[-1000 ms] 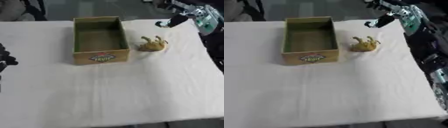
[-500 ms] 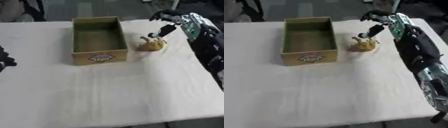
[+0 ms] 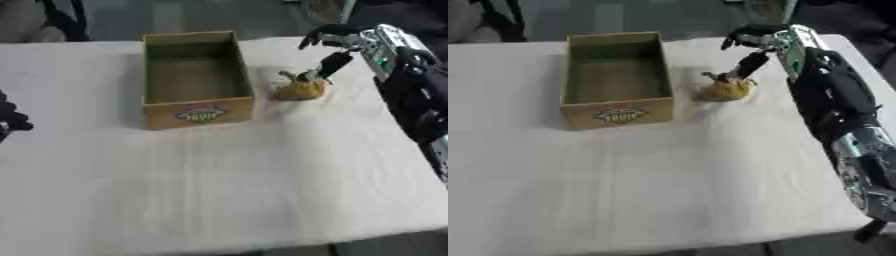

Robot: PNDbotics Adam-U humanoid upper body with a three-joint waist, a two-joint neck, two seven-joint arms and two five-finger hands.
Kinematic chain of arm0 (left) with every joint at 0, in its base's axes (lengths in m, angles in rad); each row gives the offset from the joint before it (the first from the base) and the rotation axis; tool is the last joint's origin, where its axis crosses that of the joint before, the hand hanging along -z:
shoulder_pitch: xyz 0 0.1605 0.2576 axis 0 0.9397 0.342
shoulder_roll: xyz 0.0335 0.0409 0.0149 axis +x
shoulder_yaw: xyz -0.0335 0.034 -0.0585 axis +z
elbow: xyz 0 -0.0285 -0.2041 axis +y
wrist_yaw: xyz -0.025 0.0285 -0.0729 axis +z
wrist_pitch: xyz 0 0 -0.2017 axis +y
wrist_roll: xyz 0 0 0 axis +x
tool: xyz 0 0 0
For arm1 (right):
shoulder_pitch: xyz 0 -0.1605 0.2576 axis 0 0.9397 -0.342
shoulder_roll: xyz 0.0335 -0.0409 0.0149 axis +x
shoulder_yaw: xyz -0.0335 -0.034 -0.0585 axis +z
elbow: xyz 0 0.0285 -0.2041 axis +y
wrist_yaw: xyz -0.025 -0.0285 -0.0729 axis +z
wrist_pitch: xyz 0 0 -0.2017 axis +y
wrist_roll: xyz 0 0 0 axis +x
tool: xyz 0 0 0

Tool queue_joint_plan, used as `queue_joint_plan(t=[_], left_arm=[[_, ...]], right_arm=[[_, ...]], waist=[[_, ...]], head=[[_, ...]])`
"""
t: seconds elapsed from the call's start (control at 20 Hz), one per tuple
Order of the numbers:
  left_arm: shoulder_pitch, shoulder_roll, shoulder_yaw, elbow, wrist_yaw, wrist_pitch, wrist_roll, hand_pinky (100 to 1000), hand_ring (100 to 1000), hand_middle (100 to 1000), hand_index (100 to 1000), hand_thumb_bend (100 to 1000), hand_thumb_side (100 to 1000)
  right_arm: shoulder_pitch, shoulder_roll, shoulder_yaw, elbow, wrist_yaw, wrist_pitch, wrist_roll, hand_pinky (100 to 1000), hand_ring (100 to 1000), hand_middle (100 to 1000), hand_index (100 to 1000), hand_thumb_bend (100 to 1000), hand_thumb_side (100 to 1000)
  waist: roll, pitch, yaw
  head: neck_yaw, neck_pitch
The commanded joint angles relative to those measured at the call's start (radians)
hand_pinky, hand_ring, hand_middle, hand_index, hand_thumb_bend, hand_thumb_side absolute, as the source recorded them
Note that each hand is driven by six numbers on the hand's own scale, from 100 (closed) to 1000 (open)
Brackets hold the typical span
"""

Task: Pick up objects on the table and place them in the box.

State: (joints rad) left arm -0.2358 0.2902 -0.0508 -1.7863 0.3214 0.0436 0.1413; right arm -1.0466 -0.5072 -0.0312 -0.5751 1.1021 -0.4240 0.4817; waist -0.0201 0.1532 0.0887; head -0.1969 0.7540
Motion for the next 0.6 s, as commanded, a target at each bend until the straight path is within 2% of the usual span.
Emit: queue_joint_plan(t=[0.05, 0.25, 0.6], left_arm=[[-0.007, 0.016, 0.003, -0.012, 0.002, -0.002, -0.001, 532, 512, 498, 602, 412, 430], [-0.007, 0.014, 0.002, -0.013, 0.003, -0.002, -0.001, 532, 513, 498, 603, 412, 430], [-0.006, 0.012, 0.002, -0.013, 0.004, -0.001, -0.002, 532, 513, 498, 603, 411, 432]], right_arm=[[-0.014, -0.013, -0.010, -0.003, 0.021, -0.001, 0.006, 869, 910, 867, 890, 452, 494], [-0.006, -0.003, -0.010, 0.005, 0.035, 0.002, -0.002, 867, 908, 866, 890, 451, 494], [0.006, 0.011, -0.008, 0.010, 0.077, 0.016, -0.054, 867, 915, 871, 896, 441, 439]], waist=[[0.004, -0.019, 0.000], [0.007, -0.017, 0.002], [0.011, -0.015, 0.006]], head=[[-0.005, 0.003], [-0.007, 0.003], [-0.011, 0.003]])
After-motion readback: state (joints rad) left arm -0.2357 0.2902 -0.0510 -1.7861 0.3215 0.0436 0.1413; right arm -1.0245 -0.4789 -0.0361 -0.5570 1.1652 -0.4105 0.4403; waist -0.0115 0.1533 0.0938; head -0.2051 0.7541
